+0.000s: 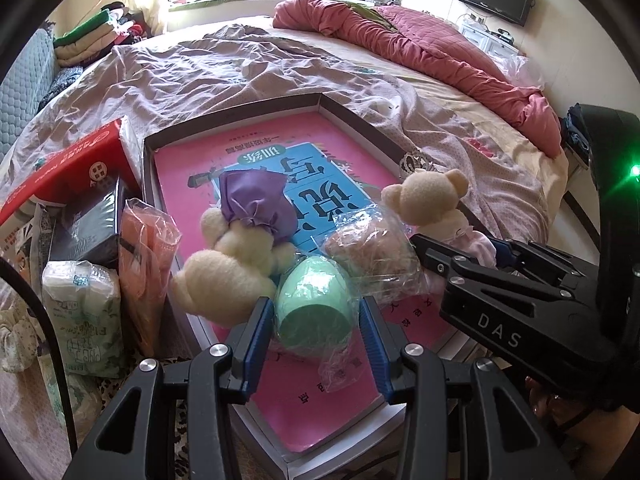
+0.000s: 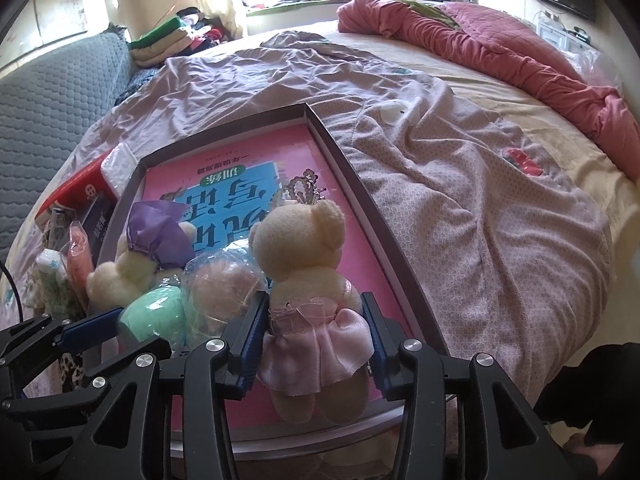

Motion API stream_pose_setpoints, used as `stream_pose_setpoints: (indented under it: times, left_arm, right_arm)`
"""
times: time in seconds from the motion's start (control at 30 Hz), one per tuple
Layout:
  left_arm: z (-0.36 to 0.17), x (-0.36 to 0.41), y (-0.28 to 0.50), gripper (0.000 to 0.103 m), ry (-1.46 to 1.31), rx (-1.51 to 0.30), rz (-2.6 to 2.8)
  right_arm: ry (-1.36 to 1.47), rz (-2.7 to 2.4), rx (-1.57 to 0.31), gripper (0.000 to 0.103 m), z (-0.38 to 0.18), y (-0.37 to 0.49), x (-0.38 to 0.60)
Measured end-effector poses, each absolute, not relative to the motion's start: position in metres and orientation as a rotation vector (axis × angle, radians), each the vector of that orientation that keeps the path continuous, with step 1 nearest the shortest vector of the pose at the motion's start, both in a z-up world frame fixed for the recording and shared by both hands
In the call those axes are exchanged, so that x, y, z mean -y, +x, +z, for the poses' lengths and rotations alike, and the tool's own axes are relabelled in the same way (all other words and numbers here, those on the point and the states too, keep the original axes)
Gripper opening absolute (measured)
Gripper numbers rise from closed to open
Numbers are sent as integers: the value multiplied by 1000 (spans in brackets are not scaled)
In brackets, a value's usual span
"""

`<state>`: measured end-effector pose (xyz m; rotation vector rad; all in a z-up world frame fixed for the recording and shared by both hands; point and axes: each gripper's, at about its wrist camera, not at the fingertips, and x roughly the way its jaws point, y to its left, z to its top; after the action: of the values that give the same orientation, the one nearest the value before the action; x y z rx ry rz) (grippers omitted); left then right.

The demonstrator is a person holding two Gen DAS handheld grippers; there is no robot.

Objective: Organize soft objects
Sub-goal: 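Lower the pink-dress teddy bear onto the tray with right tool while left tool releases the egg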

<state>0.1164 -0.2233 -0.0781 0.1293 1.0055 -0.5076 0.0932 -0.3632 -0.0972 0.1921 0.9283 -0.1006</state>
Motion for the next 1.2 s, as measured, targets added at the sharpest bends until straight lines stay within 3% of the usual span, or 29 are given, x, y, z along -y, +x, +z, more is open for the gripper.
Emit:
stream_pose_setpoints:
  times: [0.27,0.63,1.2]
  left_arm:
    - [-79,223,118,44,117,-1000,-517]
    - [-81,226,118,45,92,-1006,-552]
    - [-68,220,112,61,57,-997,-588]
  right_arm:
    - [182,-108,-923,49,-97,93,362]
    - [198,-110,-878,62,-84,86,369]
    - [224,-135,-839,74,-67,75,376]
